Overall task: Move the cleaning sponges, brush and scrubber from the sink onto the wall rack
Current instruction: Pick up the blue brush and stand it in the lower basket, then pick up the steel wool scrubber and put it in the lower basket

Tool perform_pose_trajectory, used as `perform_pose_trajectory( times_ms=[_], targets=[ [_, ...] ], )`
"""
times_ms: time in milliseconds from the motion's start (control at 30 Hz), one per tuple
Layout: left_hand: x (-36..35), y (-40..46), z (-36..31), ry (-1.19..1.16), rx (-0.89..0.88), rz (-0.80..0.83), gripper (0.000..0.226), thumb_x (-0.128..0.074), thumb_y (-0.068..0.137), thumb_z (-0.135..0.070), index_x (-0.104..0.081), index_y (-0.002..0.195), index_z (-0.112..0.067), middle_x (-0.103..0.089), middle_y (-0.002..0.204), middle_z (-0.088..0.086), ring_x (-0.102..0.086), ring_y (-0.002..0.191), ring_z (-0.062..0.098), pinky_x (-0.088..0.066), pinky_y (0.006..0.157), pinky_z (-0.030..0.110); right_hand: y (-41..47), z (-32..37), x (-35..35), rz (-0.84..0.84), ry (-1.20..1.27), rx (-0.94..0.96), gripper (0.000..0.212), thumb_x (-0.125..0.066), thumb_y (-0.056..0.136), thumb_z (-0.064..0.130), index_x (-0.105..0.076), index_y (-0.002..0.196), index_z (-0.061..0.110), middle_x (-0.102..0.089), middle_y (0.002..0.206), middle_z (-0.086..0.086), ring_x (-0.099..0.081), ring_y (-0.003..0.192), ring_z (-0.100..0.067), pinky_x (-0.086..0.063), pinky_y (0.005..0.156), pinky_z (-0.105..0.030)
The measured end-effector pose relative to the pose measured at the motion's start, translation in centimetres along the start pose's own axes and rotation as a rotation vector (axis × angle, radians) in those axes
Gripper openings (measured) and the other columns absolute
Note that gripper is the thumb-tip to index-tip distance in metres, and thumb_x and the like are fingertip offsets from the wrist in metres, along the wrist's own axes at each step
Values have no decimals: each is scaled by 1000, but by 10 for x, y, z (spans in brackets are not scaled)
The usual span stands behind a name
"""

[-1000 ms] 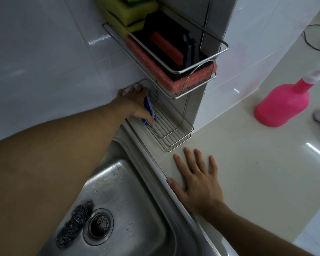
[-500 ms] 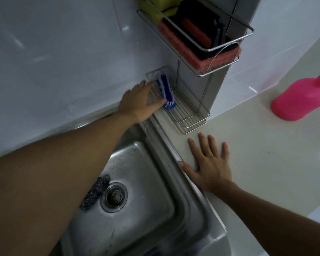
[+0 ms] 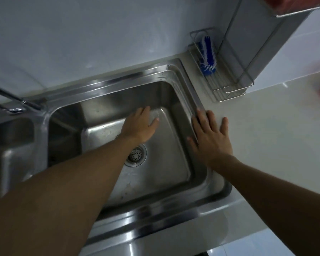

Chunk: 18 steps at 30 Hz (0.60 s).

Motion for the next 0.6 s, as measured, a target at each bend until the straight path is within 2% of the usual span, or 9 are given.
perform_pose_trajectory(
  times_ms=[133,267,333,400,467,533,600],
  targets=[
    [-36,-16,52,31,152,91,66,-41,98,-48,-27,151,-13,-31,156,12,-38,137,35,-34,110,45,2,0,1,-19,-61,-13,72,-14,105,56,1,165,20,16,172,-6,12,158,-35,-3,122,-70],
    [-68,-25,101,111,262,166,64,-58,90,-37,-33,143,-11,-36,145,16,-41,129,37,-40,102,48,4,1,-3,-14,-98,-10,72,-12,105,57,1,165,20,15,172,-7,12,157,-36,-6,121,-72],
    [-79,-31,125,155,328,176,80,-67,84,-33,-24,148,-13,-31,147,18,-37,131,39,-37,105,50,5,2,0,-37,-100,-15,73,-14,105,59,-2,165,19,11,173,-7,8,158,-37,-8,120,-73],
    [-94,-37,143,214,372,236,107,-75,77,-26,-2,155,-15,-24,152,22,-32,135,42,-32,110,51,6,1,-1,-43,-115,-23,75,-15,104,60,-5,165,19,9,173,-7,5,158,-38,-9,120,-73],
    [-105,-41,153,278,392,284,126,-81,72,-16,13,155,-14,-28,151,24,-36,133,43,-35,107,51,7,1,-4,-38,-122,-24,76,-16,103,62,-6,165,18,8,173,-8,3,158,-38,-10,119,-74],
    [-110,-47,159,270,432,296,135,-85,66,-9,17,154,-18,-31,147,23,-38,129,43,-39,100,51,7,0,-4,-42,-124,-25,77,-15,103,64,-5,165,18,9,173,-7,4,158,-38,-10,119,-74],
    [-112,-50,161,196,454,294,133,-85,66,-6,15,154,-22,-26,147,24,-36,129,45,-42,98,53,8,0,-4,-43,-120,-28,78,-16,103,65,-5,165,18,9,173,-7,4,158,-37,-10,119,-73]
  ],
)
Point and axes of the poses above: each hand's wrist, its own y-axis towards the middle knuckle, its own x-axis out of the back of the hand, z = x × y, the point moved 9 cm from there along y, towards the middle knuckle
